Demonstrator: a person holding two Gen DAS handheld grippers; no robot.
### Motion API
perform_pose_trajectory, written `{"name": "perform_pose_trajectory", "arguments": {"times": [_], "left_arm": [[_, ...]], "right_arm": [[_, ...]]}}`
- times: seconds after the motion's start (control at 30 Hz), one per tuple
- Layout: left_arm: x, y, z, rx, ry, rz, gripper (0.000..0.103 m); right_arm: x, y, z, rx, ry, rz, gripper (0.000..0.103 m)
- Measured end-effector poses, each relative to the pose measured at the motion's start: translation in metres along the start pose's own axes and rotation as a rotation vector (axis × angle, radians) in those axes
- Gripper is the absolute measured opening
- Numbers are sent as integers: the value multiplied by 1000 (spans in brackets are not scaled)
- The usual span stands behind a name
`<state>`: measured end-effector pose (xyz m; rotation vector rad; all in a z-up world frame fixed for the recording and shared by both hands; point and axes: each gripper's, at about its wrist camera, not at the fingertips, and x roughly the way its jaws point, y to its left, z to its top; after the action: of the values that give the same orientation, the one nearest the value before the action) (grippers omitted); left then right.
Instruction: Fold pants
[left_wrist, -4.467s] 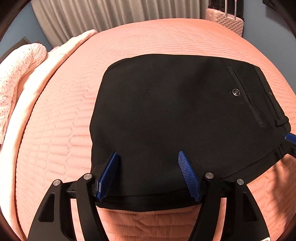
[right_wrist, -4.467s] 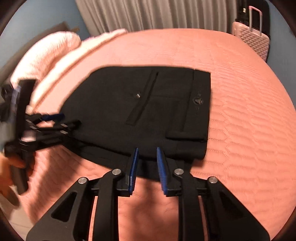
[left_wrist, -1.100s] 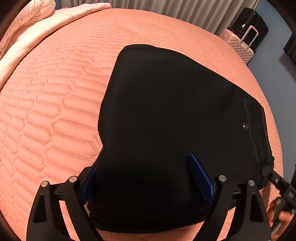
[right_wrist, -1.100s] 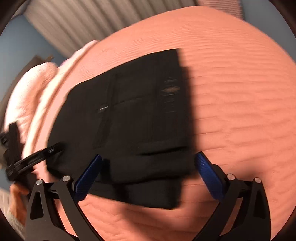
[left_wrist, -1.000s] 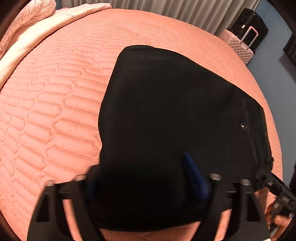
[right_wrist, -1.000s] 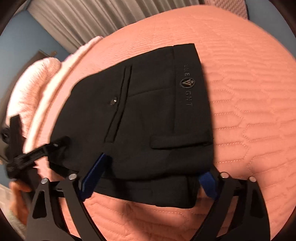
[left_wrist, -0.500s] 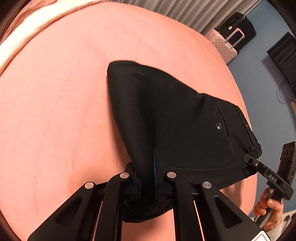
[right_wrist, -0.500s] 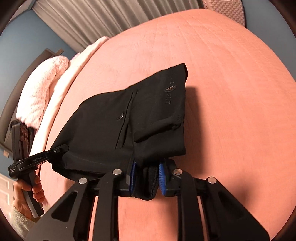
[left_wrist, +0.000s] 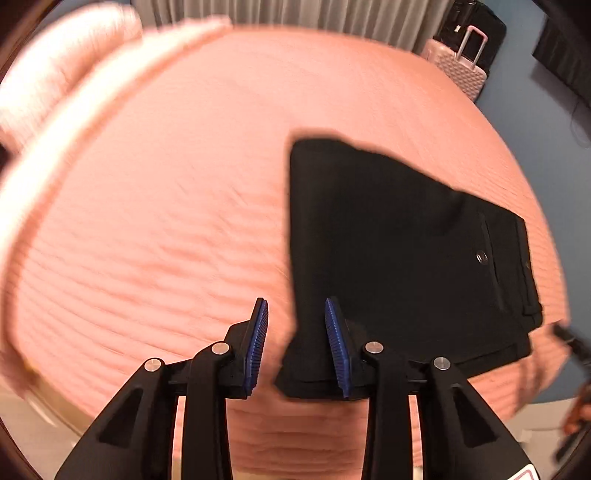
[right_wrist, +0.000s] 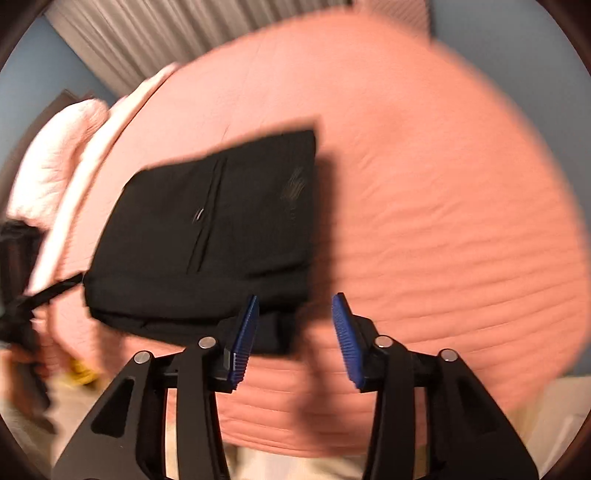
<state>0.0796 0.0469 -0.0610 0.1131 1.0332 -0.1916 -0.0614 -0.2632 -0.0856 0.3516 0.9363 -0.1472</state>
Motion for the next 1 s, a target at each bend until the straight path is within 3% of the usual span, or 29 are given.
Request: {"name": "perform_pose_trajectory", "arguments": {"times": [0.03,0.1,0.17,0.23,0.27,0.33,0.47,0.6,0.67,0.73,0.87,0.93,0.97,1.0], "left_arm": [[-9,-4,2,25,-24,19,31],[-10,-25,1,77,-30,-25,34],[11,-49,-1,123,9,-54,38],[46,-70,0,163,71,-18,39],[65,-70,-8,166,91,-3,40],[72,-61,-16,134,37,-47,41],[70,-58,-12,137,28,-52,41],[30,-59,-3,124,-18,13,40],[10,-61,3,128,-52,37,40],[-8,-58,16,132,-65,80,45],[-45,-78,43,130,-129,123,55],[-59,-92,54,126,-160,122,63],[-68,-98,59,125,-172,121,65],[-75,-102,61,126,-176,119,67]], "right_arm": [[-6,7,4,-30,-23,3,39],[-1,37,16,-112,-35,40,34],[21,55,14,-189,-35,19,25],[58,60,10,-216,42,-14,23],[79,52,-3,-185,99,-8,21],[79,45,-20,-186,29,13,18],[77,53,-13,-207,48,-21,18],[44,43,11,-80,6,52,20],[26,41,21,-59,-22,42,20],[14,40,33,-31,-18,36,20],[-30,70,72,-20,-131,30,23],[-44,88,82,-47,-181,2,36],[-53,99,84,-62,-209,-30,58],[-61,107,86,-73,-234,-55,69]]}}
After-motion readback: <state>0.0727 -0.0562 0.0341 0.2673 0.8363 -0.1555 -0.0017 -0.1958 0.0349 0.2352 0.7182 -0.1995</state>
